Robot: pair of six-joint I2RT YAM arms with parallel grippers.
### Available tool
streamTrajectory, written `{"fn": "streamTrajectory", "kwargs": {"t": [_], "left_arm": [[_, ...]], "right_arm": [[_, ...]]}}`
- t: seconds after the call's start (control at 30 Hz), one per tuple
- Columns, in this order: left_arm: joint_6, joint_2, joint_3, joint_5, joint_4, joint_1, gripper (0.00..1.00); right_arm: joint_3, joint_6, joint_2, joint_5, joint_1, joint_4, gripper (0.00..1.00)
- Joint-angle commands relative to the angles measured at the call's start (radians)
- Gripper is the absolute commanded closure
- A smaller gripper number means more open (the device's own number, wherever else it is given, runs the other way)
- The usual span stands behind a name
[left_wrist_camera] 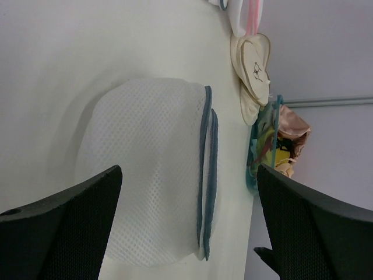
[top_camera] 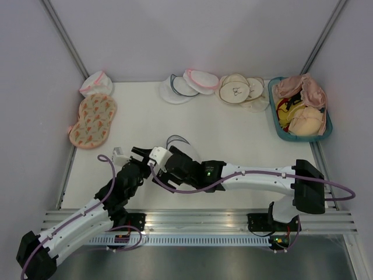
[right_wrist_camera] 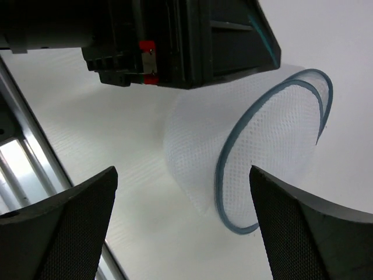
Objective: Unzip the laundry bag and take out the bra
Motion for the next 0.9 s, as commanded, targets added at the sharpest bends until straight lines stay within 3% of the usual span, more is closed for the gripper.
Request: {"fn": "streamTrajectory", "kwargs": {"t": [0.0, 0.13, 0.3, 0.53, 0.87], "left_arm": [[0.07, 0.002, 0.036, 0.028, 0.015, 0.003, 0.01], [0.179, -0.003, 0.082, 0.1, 0.015, 0.003, 0.0], [0.352, -0.012, 0.142, 0.231, -0.008, 0.003, 0.01], [0.49, 0.006, 0.188, 0.404, -0.014, 0.003, 0.01], [0.536, 0.048, 0.226, 0.415, -0.117, 0.003, 0.01]], "right_arm": [[-0.026, 0.103, -0.128, -0.017, 0.001, 0.039, 0.02], [-0.039, 0.294, -0.232, 0.251, -0.019, -0.064, 0.02], [-0.141, 0.454, -0.495, 0.388, -0.021, -0.135, 0.02], [-0.219, 0.622, -0.749, 0.419, -0.019, -0.309, 0.02], [-0.342, 0.669, -0.946, 0.374, -0.019, -0.262, 0.02]]}}
